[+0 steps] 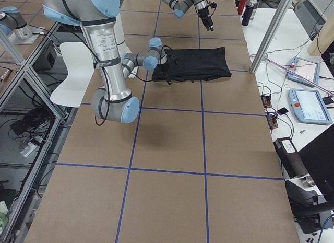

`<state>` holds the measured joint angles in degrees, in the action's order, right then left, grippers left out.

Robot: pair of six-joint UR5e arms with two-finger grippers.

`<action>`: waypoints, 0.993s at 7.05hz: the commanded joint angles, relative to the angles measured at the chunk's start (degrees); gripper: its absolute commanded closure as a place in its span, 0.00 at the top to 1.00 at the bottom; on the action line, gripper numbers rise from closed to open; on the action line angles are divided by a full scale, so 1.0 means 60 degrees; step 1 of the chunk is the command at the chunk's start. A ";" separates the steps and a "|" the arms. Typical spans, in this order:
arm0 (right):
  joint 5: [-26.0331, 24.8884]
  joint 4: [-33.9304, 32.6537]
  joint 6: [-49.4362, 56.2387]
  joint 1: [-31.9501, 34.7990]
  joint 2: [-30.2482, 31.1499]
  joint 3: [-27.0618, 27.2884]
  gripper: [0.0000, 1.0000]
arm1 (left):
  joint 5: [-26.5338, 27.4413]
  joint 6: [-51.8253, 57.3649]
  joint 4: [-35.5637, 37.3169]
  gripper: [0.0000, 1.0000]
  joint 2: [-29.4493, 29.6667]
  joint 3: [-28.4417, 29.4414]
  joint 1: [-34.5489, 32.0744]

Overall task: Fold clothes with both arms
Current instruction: 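Move the right gripper to the shirt's side edge nearest it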

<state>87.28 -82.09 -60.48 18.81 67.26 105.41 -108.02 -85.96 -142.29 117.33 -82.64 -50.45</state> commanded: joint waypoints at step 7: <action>-0.0074 -0.0015 0.0278 0.0116 -0.0955 -0.0868 1.00 | 0.0000 0.0000 0.0000 1.00 -0.0029 0.0033 0.0000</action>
<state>86.89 -82.14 -59.88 18.94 62.35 101.56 -108.02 -85.96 -142.30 117.16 -82.51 -50.45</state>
